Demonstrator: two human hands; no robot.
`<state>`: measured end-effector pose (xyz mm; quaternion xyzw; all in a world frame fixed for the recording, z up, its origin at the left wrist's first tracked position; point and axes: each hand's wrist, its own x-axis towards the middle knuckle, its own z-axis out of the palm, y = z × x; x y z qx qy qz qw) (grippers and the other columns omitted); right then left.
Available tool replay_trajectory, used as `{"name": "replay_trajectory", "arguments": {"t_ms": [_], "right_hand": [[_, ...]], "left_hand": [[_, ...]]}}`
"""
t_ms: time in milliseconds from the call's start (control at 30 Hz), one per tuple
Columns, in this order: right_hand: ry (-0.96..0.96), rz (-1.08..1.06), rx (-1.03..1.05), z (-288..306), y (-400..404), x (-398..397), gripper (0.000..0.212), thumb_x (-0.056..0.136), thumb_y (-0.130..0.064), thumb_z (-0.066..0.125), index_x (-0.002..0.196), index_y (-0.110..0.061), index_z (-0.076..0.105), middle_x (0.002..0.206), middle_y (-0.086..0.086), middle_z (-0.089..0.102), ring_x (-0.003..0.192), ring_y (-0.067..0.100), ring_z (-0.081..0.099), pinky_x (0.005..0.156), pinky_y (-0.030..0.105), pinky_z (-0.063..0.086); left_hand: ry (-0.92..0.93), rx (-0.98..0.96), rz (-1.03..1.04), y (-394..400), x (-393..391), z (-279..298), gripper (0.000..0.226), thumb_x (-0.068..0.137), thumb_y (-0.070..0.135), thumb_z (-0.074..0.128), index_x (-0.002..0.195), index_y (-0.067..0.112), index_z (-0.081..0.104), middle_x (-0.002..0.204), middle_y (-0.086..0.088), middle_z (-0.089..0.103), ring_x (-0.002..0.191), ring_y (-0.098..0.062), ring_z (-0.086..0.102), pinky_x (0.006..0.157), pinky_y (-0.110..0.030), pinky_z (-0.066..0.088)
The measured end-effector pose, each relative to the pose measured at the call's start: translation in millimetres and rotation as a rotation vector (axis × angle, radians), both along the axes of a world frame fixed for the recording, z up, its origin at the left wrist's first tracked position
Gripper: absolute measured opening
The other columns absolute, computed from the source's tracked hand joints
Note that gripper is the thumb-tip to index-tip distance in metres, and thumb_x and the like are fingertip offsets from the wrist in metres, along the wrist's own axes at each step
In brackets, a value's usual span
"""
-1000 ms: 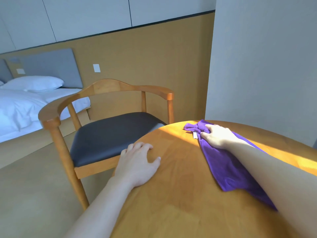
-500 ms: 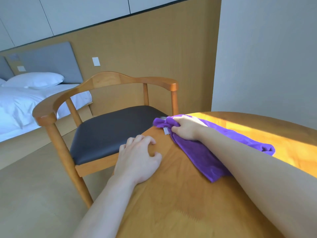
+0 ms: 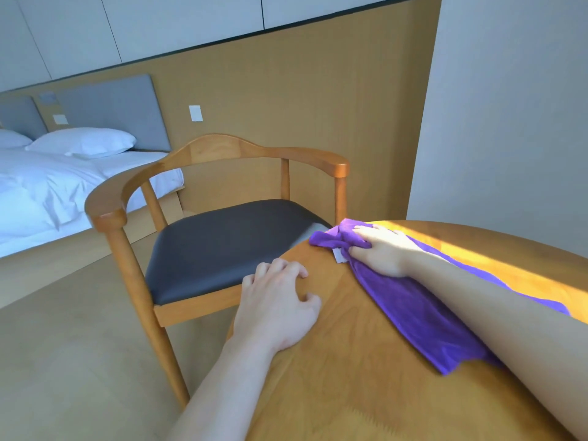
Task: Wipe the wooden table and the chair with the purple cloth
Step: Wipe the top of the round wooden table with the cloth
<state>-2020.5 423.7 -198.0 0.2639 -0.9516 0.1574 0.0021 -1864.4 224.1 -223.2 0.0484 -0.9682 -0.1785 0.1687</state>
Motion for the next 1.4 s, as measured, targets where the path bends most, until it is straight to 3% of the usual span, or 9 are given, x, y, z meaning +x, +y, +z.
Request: {"name": "replay_trajectory", "arguments": {"t_ms": [167,333,500,633,767,867,1167,1267,1400], "right_hand": [[-0.018,-0.089,0.034,2,-36,-32,0.052,0.091,-0.061,0.026,0.134,-0.042,0.049,0.146,-0.006,0.052,0.14,0.029,0.038,0.111,0.055,0.027],[0.028,0.004,-0.03,2,-30,-3,0.019,0.086,-0.049,0.036,0.092,-0.045,0.054,0.109,-0.007,0.063,0.108,0.027,0.058,0.09,0.043,0.045],[-0.02,0.142,0.024,-12,-5,54,0.065,0.09,-0.062,0.036,0.149,-0.035,0.042,0.155,-0.014,0.042,0.146,0.017,0.033,0.12,0.04,0.024],[-0.041,0.253,-0.032,-21,21,86,0.081,0.08,-0.074,0.029,0.156,-0.045,0.027,0.161,-0.032,0.022,0.151,-0.006,0.008,0.124,0.03,0.002],[-0.055,0.156,-0.082,-9,10,71,0.08,0.075,-0.072,0.033,0.148,-0.041,0.043,0.154,-0.025,0.039,0.149,0.005,0.025,0.121,0.036,0.02],[0.018,0.051,-0.089,-4,-11,41,0.044,0.082,-0.062,0.037,0.109,-0.034,0.059,0.108,-0.014,0.059,0.117,0.023,0.054,0.096,0.041,0.037],[0.002,-0.044,-0.081,1,-52,4,0.022,0.084,-0.052,0.036,0.084,-0.038,0.054,0.093,-0.015,0.058,0.101,0.024,0.055,0.084,0.041,0.038],[-0.029,0.033,-0.017,-6,-44,23,0.032,0.089,-0.049,0.04,0.111,-0.035,0.06,0.123,-0.001,0.063,0.118,0.028,0.054,0.094,0.041,0.042],[-0.075,0.218,0.021,-9,-19,73,0.065,0.093,-0.051,0.037,0.156,-0.034,0.034,0.164,-0.013,0.03,0.154,0.01,0.015,0.124,0.036,0.009]], "left_hand": [[0.015,-0.006,0.002,0,-2,0,0.044,0.081,0.055,0.039,0.121,0.043,0.052,0.129,0.022,0.049,0.122,-0.006,0.039,0.107,-0.033,0.03],[0.008,-0.023,0.013,1,0,0,0.044,0.079,0.054,0.038,0.118,0.041,0.054,0.126,0.02,0.051,0.118,-0.008,0.041,0.105,-0.034,0.031],[0.013,-0.005,0.008,2,4,3,0.042,0.08,0.052,0.041,0.118,0.041,0.056,0.127,0.02,0.053,0.118,-0.009,0.042,0.103,-0.034,0.032],[0.031,-0.025,0.007,1,3,2,0.037,0.084,0.053,0.043,0.115,0.039,0.058,0.121,0.02,0.054,0.117,-0.011,0.045,0.1,-0.034,0.035],[0.046,-0.043,0.012,3,2,2,0.037,0.085,0.05,0.042,0.115,0.038,0.06,0.117,0.019,0.056,0.115,-0.012,0.047,0.099,-0.034,0.038],[0.057,-0.066,0.028,5,2,0,0.046,0.085,0.048,0.042,0.126,0.035,0.059,0.127,0.017,0.057,0.119,-0.01,0.046,0.104,-0.035,0.037],[0.031,-0.037,0.034,5,4,7,0.04,0.086,0.036,0.044,0.121,0.033,0.062,0.125,0.014,0.059,0.117,-0.014,0.046,0.101,-0.035,0.035],[0.035,-0.026,0.04,5,8,6,0.038,0.086,0.032,0.045,0.119,0.032,0.065,0.126,0.015,0.061,0.116,-0.014,0.047,0.1,-0.034,0.035],[0.052,-0.008,0.047,6,11,8,0.032,0.085,0.029,0.045,0.109,0.031,0.067,0.115,0.014,0.065,0.11,-0.017,0.05,0.094,-0.034,0.04]]}}
